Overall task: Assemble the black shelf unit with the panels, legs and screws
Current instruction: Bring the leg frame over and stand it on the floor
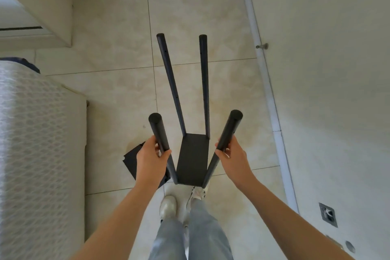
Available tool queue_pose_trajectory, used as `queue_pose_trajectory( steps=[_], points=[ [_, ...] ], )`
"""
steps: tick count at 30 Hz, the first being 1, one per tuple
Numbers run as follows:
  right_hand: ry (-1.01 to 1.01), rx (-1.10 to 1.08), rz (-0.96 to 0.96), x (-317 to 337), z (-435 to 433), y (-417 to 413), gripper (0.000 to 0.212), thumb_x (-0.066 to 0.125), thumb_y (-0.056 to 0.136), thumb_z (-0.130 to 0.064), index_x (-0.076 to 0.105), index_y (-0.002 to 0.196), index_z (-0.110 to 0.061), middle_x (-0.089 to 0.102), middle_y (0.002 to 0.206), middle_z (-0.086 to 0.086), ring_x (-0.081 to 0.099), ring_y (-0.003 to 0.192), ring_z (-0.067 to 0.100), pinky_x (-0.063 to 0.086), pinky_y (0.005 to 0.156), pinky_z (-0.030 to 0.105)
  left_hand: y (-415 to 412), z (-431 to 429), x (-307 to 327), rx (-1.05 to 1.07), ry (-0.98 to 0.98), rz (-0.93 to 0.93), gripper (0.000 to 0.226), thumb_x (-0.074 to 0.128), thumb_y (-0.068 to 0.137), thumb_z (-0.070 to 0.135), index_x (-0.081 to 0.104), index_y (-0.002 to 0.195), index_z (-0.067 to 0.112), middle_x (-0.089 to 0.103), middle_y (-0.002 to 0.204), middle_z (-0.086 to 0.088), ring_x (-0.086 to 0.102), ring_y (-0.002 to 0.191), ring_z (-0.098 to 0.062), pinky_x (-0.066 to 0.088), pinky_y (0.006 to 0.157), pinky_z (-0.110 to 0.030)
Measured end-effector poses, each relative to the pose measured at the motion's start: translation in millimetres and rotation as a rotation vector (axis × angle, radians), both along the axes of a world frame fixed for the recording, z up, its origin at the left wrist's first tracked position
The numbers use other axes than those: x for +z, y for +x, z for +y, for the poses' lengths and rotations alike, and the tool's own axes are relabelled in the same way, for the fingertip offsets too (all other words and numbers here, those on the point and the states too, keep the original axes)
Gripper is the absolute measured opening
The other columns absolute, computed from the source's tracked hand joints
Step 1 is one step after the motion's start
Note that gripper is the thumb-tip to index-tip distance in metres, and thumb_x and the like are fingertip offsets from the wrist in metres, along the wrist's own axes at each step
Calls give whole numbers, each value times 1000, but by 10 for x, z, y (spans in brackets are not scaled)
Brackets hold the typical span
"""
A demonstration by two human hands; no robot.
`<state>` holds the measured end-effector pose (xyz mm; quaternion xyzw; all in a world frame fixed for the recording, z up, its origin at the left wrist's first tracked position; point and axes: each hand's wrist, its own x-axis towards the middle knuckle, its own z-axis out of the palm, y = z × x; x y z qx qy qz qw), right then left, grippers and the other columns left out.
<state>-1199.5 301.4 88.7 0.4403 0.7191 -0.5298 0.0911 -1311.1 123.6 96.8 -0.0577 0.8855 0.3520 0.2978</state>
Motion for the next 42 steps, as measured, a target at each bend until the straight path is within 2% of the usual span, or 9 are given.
queue_pose_trajectory(
  steps=[4,8,11,15,22,28,34,38,42],
  points=[
    [10,-44,-17,-268,-6,8,33,61,93,-6,49,110,-31,63,97,-9,61,86,7,44,78,15,-38,27,-241,-51,-50,4,24,73,87,9,54,101,12,59,89,0,57,80,-17,37,59,-14],
    [27,-80,-30,-493,-125,79,28,59,94,-6,53,116,-22,61,96,-9,60,81,3,47,73,12,32,-11,-443,-92,-34,-8,30,73,88,8,47,100,17,56,91,1,55,81,-15,44,74,-22],
    [47,-72,-42,-643,-251,173,27,57,95,-6,55,120,-16,62,97,-7,61,81,1,45,64,9,163,-151,-608,-105,-2,3,30,73,88,7,48,100,18,57,92,3,52,76,-7,42,72,-19],
    [73,-57,-55,-751,-389,263,28,54,97,-5,55,123,-13,62,102,-2,60,82,7,45,69,11,367,-347,-771,-101,13,-3,30,73,89,9,50,108,14,51,87,11,50,74,-4,41,72,-11],
    [106,-47,-82,-883,-506,363,30,54,97,-4,55,124,-17,63,104,-1,60,84,8,44,68,9,522,-478,-1021,-159,70,28,22,71,90,10,57,107,9,64,102,-3,61,87,-12,49,81,-23],
    [128,-95,-102,-993,-589,581,34,57,96,-6,56,125,-23,65,105,-3,65,79,20,57,78,37,778,-508,-1152,-185,127,26,24,69,92,8,63,115,9,66,107,-1,64,92,-13,44,81,-14],
    [127,-110,-101,-1041,-584,798,32,57,96,-4,58,121,-24,66,101,0,63,72,30,56,69,42,989,-494,-1166,-135,197,-17,20,65,94,7,64,112,16,65,110,3,64,97,-14,50,87,-20],
    [108,-170,-44,-1061,-537,949,42,57,94,1,55,101,-40,65,106,-5,62,86,12,51,77,22,1151,-431,-1169,-170,189,-16,24,64,95,7,59,108,27,63,112,5,60,98,-12,40,84,-7],
    [52,-215,-19,-1088,-503,1106,40,57,94,2,55,100,-38,65,102,-4,61,85,9,51,75,15,1290,-366,-1213,-101,206,-37,23,63,95,4,63,111,21,64,115,2,61,103,-15,44,91,-19]
  ],
)
